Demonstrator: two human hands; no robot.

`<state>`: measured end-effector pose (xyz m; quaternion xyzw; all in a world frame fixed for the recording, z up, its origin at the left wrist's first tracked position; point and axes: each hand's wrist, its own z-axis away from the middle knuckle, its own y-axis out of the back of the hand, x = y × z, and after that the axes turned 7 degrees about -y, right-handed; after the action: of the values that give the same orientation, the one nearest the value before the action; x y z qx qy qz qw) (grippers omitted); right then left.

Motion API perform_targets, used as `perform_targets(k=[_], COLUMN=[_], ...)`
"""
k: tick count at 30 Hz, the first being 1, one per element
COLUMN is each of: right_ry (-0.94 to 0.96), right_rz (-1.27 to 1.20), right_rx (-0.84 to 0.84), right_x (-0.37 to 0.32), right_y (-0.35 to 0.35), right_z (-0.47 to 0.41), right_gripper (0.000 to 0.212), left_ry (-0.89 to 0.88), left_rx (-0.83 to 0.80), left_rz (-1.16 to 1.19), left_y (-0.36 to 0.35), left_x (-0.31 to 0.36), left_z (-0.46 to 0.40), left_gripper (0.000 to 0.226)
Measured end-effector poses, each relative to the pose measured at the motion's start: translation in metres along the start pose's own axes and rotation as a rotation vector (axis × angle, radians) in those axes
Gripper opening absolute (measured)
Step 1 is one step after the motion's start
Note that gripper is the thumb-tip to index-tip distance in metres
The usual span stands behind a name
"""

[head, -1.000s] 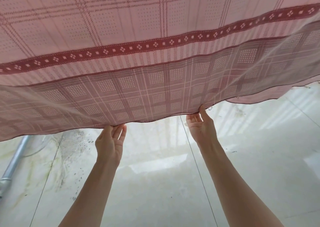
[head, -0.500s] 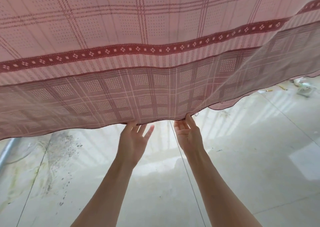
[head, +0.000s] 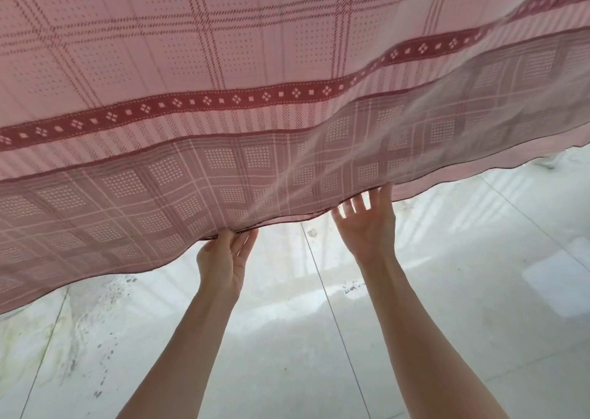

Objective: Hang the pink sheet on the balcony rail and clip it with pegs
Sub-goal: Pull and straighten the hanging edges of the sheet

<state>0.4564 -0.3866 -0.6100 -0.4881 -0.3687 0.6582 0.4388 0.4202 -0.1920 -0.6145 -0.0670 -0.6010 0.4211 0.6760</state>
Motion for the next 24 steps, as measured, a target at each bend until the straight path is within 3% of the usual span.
perform_targets(k=[3, 6, 20, 24], right_ry=[0.027, 0.026, 0.048, 0.044], right_rz=[-0.026, -0.001, -0.056, -0.033], right_rx=[0.048, 0.078, 0.136, 0.117], right_x=[-0.021, -0.031, -0.037, -0.040], right_y=[-0.003, 0.001, 0.033, 0.028], right_z=[-0.012, -0.023, -0.037, -0.042], right_gripper=[0.015, 0.008, 0.014, 0.020], left_ry=[-0.019, -0.043, -0.020, 0.048], left_rx=[0.010, 0.018, 0.015, -0.117], left_rz=[-0.010, -0.022, -0.033, 0.083], left_y=[-0.001, -0.002, -0.019, -0.017], left_x=[0.001, 0.003, -0.014, -0.016], left_z=[-0.005, -0.008, -0.006, 0.000], left_gripper=[0.012, 0.014, 0.023, 0.025])
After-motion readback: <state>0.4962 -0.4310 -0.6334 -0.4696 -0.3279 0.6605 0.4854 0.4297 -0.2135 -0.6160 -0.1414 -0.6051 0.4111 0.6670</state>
